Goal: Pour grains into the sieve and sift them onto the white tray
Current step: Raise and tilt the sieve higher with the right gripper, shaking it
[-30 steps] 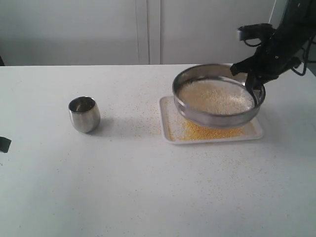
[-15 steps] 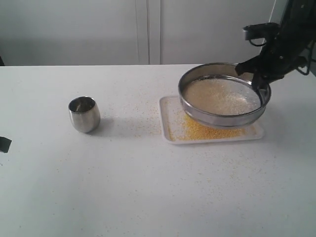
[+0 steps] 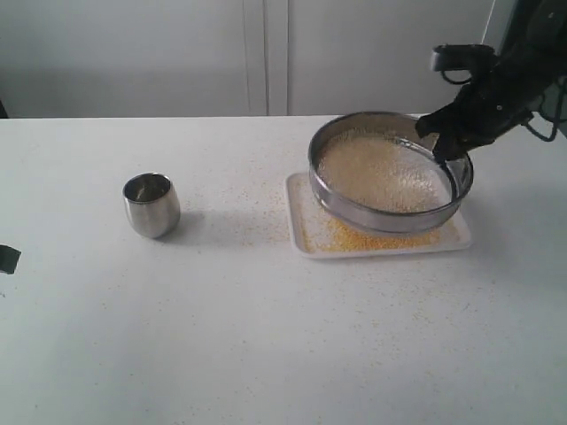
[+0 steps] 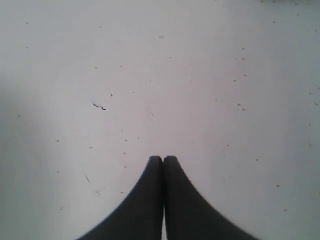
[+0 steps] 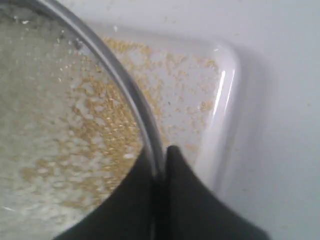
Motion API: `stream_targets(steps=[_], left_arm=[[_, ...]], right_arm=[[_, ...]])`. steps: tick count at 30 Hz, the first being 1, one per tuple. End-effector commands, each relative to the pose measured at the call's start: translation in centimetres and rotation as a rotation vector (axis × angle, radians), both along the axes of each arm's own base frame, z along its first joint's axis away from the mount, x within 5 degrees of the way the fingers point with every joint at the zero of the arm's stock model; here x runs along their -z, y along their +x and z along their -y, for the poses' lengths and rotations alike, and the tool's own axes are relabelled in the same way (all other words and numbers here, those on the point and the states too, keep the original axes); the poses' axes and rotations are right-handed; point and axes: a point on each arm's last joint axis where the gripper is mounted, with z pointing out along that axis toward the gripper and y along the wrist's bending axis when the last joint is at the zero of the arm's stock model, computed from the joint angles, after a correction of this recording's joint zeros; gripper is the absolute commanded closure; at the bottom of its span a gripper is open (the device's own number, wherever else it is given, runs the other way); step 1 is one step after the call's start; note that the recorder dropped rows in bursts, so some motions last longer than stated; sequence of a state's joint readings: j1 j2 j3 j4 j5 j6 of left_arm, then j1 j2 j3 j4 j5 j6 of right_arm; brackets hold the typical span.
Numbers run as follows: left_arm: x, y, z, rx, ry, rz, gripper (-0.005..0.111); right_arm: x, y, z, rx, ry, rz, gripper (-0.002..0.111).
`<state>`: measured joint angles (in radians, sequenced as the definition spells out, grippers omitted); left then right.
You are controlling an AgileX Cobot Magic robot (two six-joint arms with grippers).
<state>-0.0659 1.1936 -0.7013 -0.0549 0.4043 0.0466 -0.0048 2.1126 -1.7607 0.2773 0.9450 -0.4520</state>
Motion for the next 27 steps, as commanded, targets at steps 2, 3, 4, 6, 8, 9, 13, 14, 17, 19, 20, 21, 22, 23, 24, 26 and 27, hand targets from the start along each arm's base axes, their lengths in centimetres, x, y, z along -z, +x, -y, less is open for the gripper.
stream_targets(steps=[2,3,4,6,8,9,13,14,17,19,20,21,22,23,24,26,27], left_arm=[[0.0,-0.2,-0.1,-0.005,-0.004,-0.005,0.107],[0.0,-0.2,-0.1,-0.005,-0.004,-0.005,0.107],[0.0,-0.2,-0.1,-0.005,-0.004,-0.005,0.107],[0.0,-0.2,-0.1,-0.005,-0.004,-0.005,0.107],[0.0,-0.2,-0.1,-0.005,-0.004,-0.005,0.107],[0.0,-0.2,-0.1,-0.005,-0.004,-0.005,0.107],[0.0,-0.2,-0.1,-0.005,-0.004,-0.005,0.107],[0.0,-0.2,-0.1,-0.005,-0.004,-0.005,0.107],[0.0,-0.2,-0.1,-0.005,-0.004,-0.005,0.107],[0.0,-0.2,-0.1,-0.005,-0.004,-0.005,0.107],[0.0,-0.2,-0.1,-0.005,-0.004,-0.005,0.107],[0.0,-0.2,-0.1,-0.005,-0.004,-0.005,0.107],[0.0,-0.2,-0.1,-0.005,-0.004,-0.005,0.107],[0.0,-0.2,-0.1,-0.005,-0.004,-0.005,0.107],[0.0,-0.2,-0.1,-0.005,-0.004,-0.005,0.107],[0.0,-0.2,-0.1,-0.005,-0.004,-0.005,0.107],[0.0,-0.2,-0.1,-0.005,-0.004,-0.005,0.107]], right_arm=[[-0.1,0.4,1.5,0.175,0.104,0.017,0.108],[-0.2,0.4,0.0,0.076,0.19,0.019,0.108],[-0.2,0.0,-1.0,-0.052,0.188,0.011,0.108],[-0.5,-0.4,-0.1,-0.112,0.036,0.012,0.108],[-0.8,-0.2,3.1,0.128,-0.052,0.016,0.108],[-0.9,-0.2,3.8,0.17,-0.034,0.018,0.108],[-1.7,0.3,1.9,-0.033,0.129,0.121,0.108],[-1.7,0.5,1.8,-0.01,0.147,0.14,0.108],[-1.6,0.4,1.8,0.012,0.138,0.176,0.108],[-1.9,0.1,1.9,0.02,0.115,0.221,0.108],[-2.0,-0.1,2.0,0.031,0.103,0.247,0.108],[-2.1,-0.3,2.1,0.05,0.092,0.274,0.108],[-2.1,-0.6,2.2,0.063,0.083,0.293,0.108],[-2.1,-0.9,2.4,0.072,0.067,0.32,0.108],[-2.0,-1.2,2.4,0.077,0.056,0.35,0.108],[-1.8,-2.0,2.5,0.082,0.049,0.394,0.108],[-1.9,-2.4,2.5,0.088,0.041,0.425,0.108]])
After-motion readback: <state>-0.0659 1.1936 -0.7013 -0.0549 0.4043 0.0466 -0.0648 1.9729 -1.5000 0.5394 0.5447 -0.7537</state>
